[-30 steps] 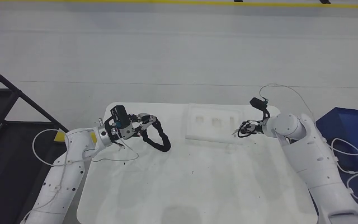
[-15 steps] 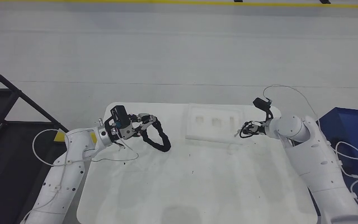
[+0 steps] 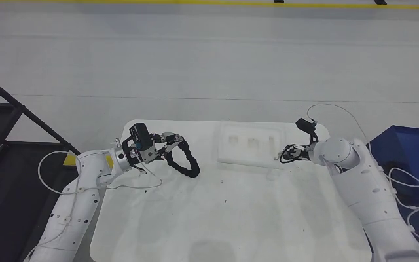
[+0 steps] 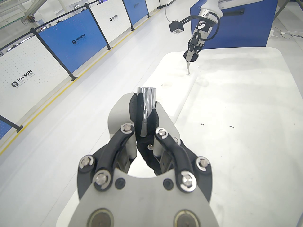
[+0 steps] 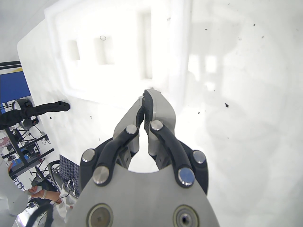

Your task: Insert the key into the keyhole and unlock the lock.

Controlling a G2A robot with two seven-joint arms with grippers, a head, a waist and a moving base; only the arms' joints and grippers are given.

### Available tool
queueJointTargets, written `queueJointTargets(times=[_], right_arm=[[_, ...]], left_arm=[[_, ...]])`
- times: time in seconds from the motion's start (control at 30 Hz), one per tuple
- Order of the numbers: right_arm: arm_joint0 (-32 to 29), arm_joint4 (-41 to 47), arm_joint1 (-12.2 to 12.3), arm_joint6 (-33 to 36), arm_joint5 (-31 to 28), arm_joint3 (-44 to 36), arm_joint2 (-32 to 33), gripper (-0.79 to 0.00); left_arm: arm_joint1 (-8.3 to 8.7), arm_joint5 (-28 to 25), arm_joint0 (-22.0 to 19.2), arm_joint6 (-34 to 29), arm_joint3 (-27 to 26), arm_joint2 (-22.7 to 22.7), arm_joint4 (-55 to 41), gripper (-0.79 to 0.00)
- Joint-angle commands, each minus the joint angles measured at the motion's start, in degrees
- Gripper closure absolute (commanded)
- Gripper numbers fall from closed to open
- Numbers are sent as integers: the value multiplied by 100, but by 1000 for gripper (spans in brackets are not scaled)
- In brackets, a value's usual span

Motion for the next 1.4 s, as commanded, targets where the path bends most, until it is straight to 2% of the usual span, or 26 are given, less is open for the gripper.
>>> queueJointTargets(times=[0.0, 0.37, 0.4, 0.43, 0.47, 0.53, 0.6, 0.77, 0.8, 0.83, 0.97, 1.1, 1.23, 1.37], right_arm=[[28, -24, -10, -3, -3, 65, -43, 0], [230, 18, -78, 1, -137, 486, -230, 0], [233, 25, -72, 34, -149, 482, -213, -105], [243, 34, -62, 71, -178, 480, -185, -262], [251, 45, -51, 124, -267, 453, -161, -360], [269, 36, -17, 255, -514, 387, -96, -656], [267, 93, 7, 354, -783, 361, -40, -736], [319, 247, 55, 621, -1769, 528, 23, -723], [333, 365, 55, 644, -1988, 623, 37, -730], [364, 403, 57, 685, -2184, 728, 29, -785], [521, 624, 46, 808, -3036, 1112, -24, -785], [660, 1202, -1, 1022, -3721, 1517, -84, -785], [826, 1558, -56, 1364, -4180, 1840, -253, -785], [871, 1714, -79, 1344, -4200, 1914, -404, -785]], left_arm=[[0, 0, 0, 0, 0, 0, 0, 0], [0, 0, 0, 0, 0, 0, 0, 0], [0, 0, 0, 0, 0, 0, 0, 0], [0, 0, 0, 0, 0, 0, 0, 0], [0, 0, 0, 0, 0, 0, 0, 0], [0, 0, 0, 0, 0, 0, 0, 0], [0, 0, 0, 0, 0, 0, 0, 0], [0, 0, 0, 0, 0, 0, 0, 0], [0, 0, 0, 0, 0, 0, 0, 0], [0, 0, 0, 0, 0, 0, 0, 0], [0, 0, 0, 0, 0, 0, 0, 0], [0, 0, 0, 0, 0, 0, 0, 0], [0, 0, 0, 0, 0, 0, 0, 0], [0, 0, 0, 0, 0, 0, 0, 0]])
